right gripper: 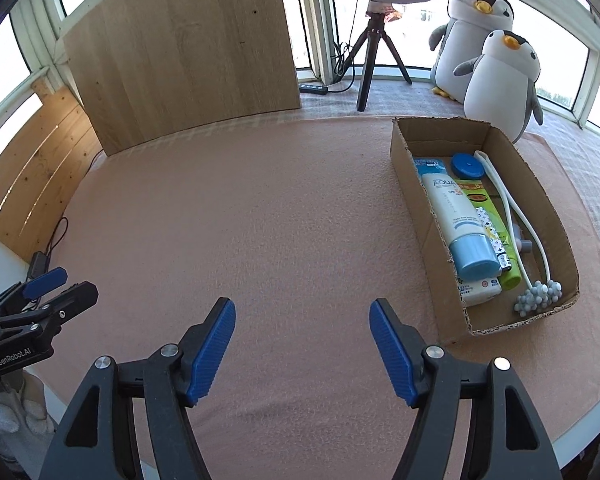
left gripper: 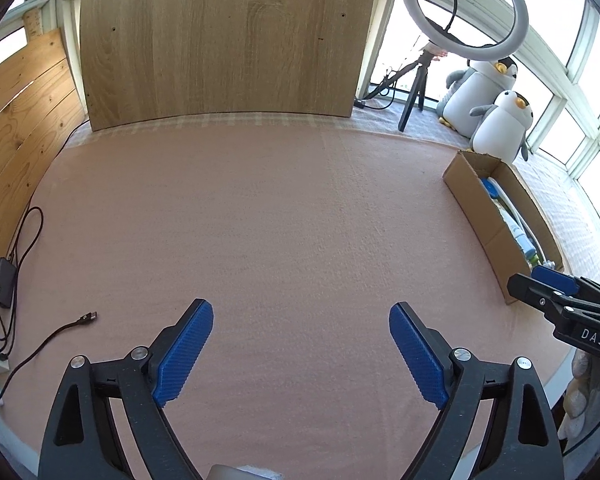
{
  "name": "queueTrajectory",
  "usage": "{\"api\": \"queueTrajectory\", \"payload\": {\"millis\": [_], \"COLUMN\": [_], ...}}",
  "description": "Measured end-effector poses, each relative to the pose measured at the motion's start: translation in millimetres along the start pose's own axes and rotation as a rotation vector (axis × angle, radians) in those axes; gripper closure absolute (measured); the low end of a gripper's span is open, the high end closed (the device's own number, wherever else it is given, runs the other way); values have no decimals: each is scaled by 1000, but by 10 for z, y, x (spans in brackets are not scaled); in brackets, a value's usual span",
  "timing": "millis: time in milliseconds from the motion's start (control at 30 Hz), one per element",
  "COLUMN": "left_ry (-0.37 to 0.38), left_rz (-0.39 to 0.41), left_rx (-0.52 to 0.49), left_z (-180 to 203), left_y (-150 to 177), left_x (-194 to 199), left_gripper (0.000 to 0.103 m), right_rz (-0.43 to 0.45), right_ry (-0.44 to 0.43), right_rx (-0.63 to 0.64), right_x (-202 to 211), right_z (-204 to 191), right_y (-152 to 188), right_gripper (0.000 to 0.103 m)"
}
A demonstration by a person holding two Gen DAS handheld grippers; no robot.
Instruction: Organize objects
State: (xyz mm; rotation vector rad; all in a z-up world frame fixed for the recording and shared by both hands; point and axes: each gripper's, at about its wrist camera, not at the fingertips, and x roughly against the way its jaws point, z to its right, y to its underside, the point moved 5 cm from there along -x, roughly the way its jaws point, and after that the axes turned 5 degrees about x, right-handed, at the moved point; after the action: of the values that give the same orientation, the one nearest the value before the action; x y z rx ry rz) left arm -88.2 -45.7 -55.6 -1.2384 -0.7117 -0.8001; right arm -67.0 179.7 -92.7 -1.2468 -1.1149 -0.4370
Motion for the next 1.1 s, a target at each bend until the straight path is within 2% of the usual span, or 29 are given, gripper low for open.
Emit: {"api": "queueTrajectory", "payload": {"millis": [167,533,867,1100], "left_ry": [-9,-4,-6,-37], "left_rz": [1,-26,-23,1], "left_rx": [1,-16,-18,0], "left_z": [-68,-87,-124,-169], "left_y": [37,162,129,76], "left_x": [68,47,52,53], "left_gripper": [7,7,7,7], "right_rz": [-7,11,10,10], "right_ry": [16,20,15,30], "right_rx": [16,39,55,64], "right_x": [-5,24,4,-11], "right_z": [-153,-409,-524,-517], "right_y": [57,71,58,37], "right_gripper": [37,36,36,36]}}
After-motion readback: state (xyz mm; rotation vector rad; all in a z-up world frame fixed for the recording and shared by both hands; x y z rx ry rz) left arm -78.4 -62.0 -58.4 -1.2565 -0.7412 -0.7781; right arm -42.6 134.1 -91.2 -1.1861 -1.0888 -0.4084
